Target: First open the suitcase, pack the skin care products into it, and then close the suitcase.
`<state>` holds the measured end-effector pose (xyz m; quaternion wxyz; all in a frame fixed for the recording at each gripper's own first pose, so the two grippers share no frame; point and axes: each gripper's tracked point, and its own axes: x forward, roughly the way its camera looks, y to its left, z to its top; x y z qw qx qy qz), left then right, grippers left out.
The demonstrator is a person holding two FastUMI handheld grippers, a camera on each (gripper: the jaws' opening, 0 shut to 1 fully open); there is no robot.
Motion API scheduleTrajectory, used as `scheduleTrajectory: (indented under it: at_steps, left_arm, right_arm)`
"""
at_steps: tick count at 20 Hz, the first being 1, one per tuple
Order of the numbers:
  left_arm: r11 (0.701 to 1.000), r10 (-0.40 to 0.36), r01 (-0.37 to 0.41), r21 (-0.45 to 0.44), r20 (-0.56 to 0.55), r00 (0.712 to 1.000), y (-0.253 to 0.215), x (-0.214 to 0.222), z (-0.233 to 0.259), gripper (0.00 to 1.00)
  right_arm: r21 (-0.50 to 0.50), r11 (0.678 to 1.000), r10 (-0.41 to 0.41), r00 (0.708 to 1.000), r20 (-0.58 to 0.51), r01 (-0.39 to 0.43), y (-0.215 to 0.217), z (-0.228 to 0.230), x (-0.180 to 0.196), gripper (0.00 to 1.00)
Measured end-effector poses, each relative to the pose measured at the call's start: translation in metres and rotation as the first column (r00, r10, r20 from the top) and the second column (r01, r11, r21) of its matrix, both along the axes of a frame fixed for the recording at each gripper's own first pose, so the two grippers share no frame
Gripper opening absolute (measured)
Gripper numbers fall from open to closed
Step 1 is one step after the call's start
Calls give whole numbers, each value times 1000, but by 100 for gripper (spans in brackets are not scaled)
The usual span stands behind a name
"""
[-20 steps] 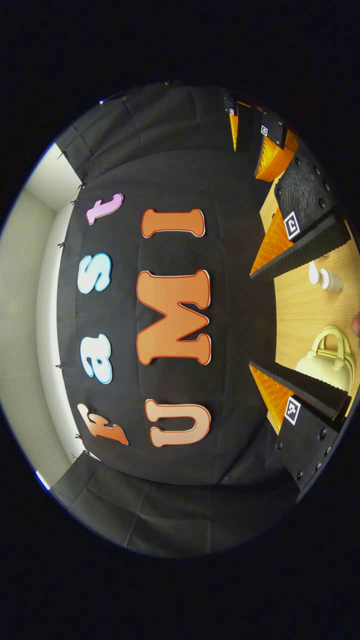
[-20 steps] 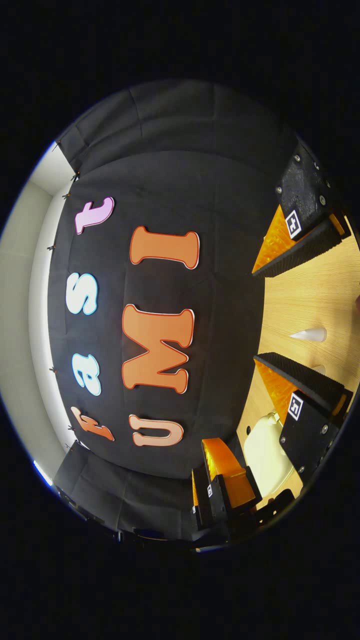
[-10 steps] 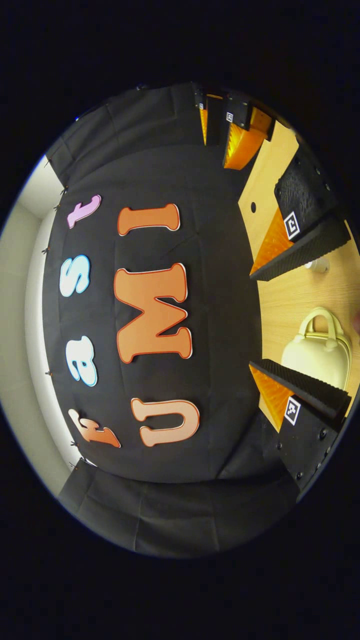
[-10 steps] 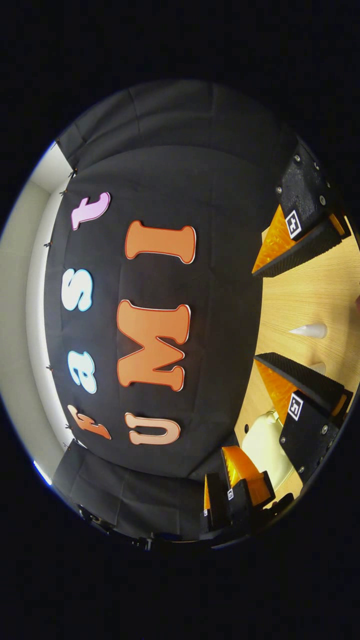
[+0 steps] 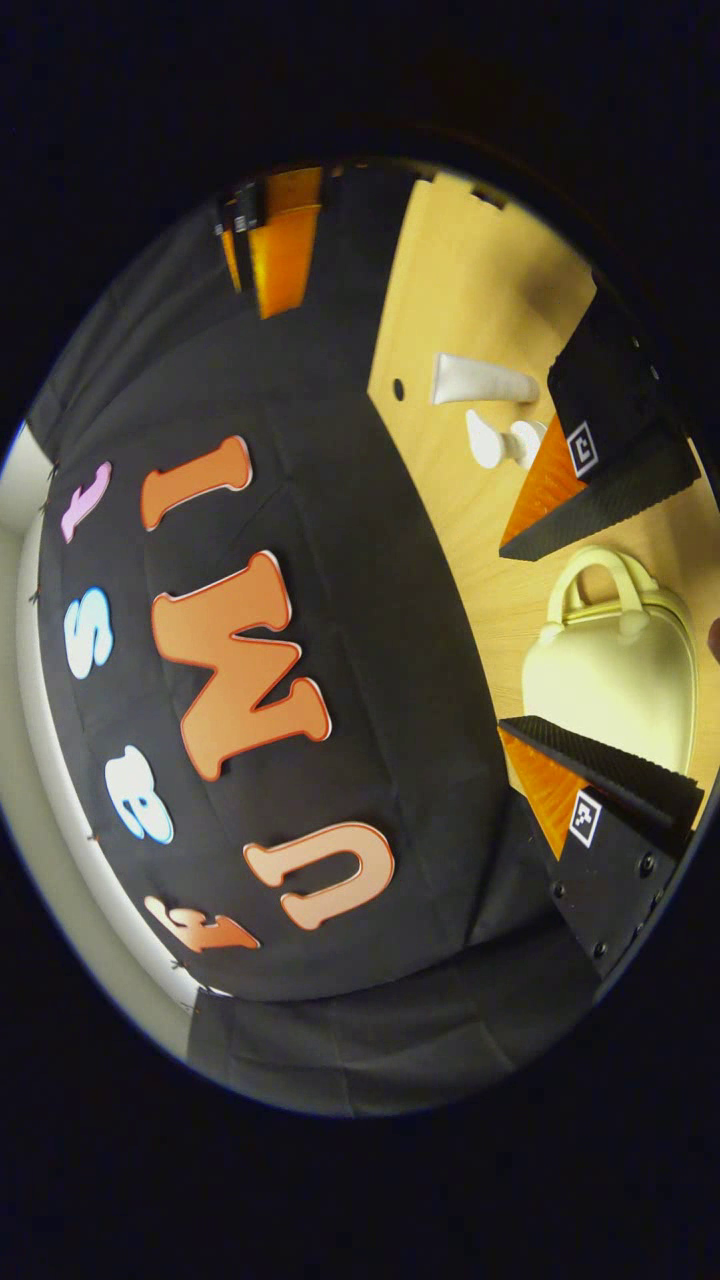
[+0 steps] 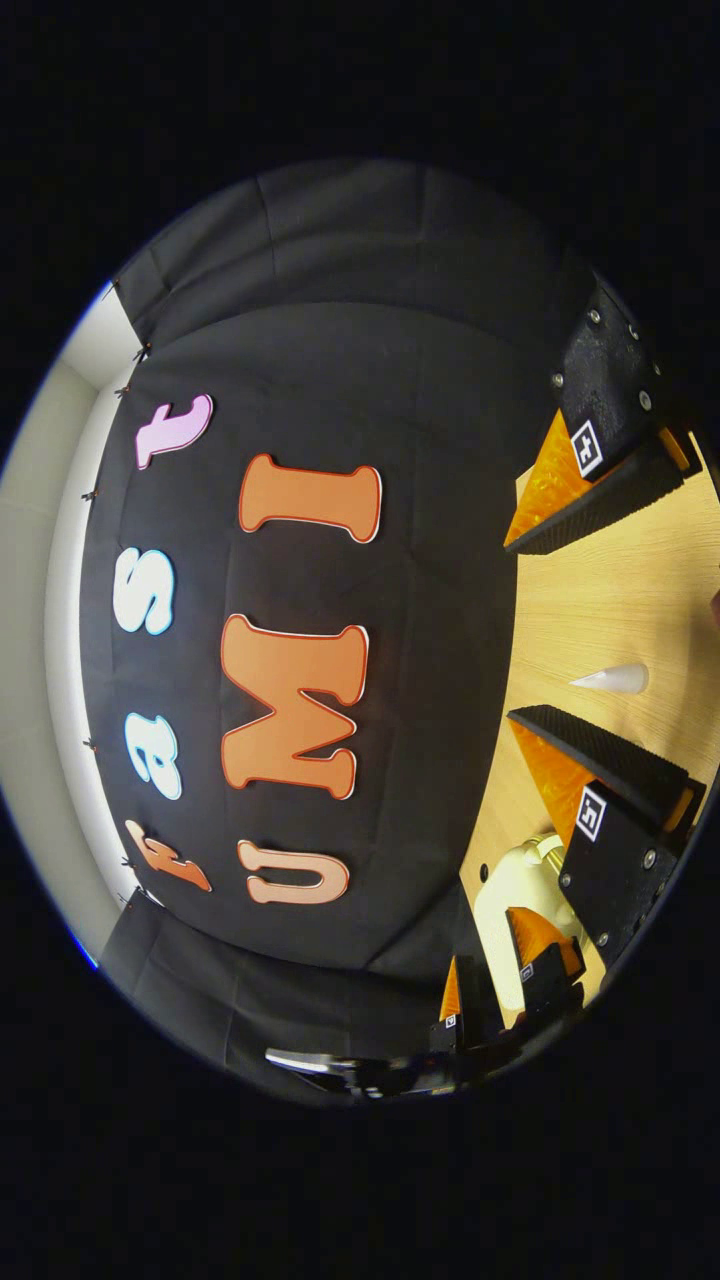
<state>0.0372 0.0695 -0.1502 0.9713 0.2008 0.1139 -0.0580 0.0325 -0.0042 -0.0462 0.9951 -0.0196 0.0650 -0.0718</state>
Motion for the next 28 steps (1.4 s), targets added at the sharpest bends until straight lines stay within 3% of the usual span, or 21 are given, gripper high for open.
scheduleTrajectory:
  at_steps: [4,8,12,17,19,24,26,28]
  left_arm:
    - [990,-81,88,108,-68,994,-3,4,-41,97]
    - [957,-160,190,220,-146,976,-8,2,-79,97]
    - [906,-216,276,322,-210,954,-10,-4,-114,97]
    - [829,-220,333,449,-287,933,-2,-3,-149,97]
    - [788,-213,350,507,-308,927,0,-2,-160,92]
    - [648,-208,385,657,-333,920,-2,13,-180,77]
    - [611,-207,393,687,-341,917,-6,18,-184,52]
    - [619,-197,384,685,-338,920,-4,19,-185,23]
  right_arm:
    - [-8,1000,-10,1000,-20,9,-4,-6,0,96]
    - [-14,999,-30,999,-32,29,-7,-10,-1,96]
    - [-10,998,-61,997,-38,61,-11,-13,-3,96]
    - [-11,996,-85,996,-37,84,-15,-13,-5,96]
    - [-13,996,-93,995,-33,92,-18,-12,-5,96]
    - [-19,994,-110,993,-32,109,-23,-12,-7,96]
    - [-20,993,-117,993,-33,116,-25,-13,-9,96]
    - [-23,992,-123,992,-30,123,-27,-11,-10,96]
